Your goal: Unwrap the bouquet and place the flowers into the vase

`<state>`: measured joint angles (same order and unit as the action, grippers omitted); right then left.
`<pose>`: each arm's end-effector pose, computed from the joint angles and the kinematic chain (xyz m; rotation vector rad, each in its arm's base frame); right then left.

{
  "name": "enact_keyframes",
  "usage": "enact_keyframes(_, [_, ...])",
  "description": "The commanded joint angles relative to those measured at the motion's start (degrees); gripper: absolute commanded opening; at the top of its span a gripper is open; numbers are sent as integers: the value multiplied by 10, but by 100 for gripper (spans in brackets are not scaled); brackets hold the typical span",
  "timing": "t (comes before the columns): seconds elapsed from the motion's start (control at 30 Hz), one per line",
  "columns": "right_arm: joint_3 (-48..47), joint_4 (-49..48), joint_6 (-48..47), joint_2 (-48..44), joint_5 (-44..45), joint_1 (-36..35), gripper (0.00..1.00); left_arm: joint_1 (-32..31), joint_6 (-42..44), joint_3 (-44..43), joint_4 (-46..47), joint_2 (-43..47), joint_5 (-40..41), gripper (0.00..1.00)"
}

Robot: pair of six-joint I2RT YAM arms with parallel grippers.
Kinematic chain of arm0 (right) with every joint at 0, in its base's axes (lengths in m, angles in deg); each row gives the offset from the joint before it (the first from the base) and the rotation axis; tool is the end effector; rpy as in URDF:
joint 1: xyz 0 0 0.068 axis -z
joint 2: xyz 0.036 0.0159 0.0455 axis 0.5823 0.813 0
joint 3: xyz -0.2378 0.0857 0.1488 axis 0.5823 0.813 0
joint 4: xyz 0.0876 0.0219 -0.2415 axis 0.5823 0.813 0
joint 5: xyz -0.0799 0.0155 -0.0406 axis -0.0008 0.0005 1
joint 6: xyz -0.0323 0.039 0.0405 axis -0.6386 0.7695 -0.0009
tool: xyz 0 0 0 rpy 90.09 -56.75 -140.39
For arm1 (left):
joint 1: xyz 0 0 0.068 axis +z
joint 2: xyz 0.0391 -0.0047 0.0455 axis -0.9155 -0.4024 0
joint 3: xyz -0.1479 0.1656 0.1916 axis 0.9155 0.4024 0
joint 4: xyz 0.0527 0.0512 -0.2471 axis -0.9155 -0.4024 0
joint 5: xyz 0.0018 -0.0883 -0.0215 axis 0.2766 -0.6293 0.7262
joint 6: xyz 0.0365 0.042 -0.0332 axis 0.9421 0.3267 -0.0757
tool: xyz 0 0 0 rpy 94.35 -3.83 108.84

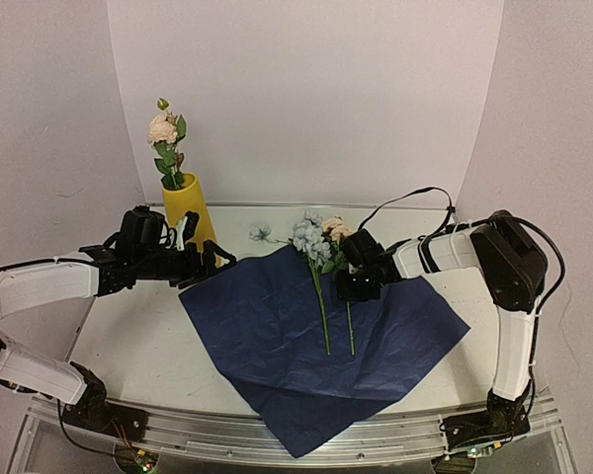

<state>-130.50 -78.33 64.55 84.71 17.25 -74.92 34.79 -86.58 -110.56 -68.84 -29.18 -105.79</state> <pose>0.3338 0.2704 0.1398 -0.1635 2.5941 0.4147 0.2232 -0.1589 0.2592 0.1610 2.2632 -1.0767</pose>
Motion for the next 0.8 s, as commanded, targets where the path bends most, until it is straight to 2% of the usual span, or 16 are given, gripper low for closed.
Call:
enact_keyframes(0.0, [-17,0,6,4,19,-2,5,0,6,-4,21,-2,-5,96])
enact_keyframes(0.03, [-14,1,11,0,26,-2,0,0,6,-4,21,-3,-5,96])
enact_keyframes(0.53, [22,1,98,-139,144,9,0,0,4,-1,21,7,-6,95])
enact_keyframes(0.63, [31,-8,74,-170,141,9,0,0,2,1,21,16,-7,95])
enact_keyframes(0.77, [65,-59,7,-235,75,6,0,-1,-10,-6,22,20,-19,95])
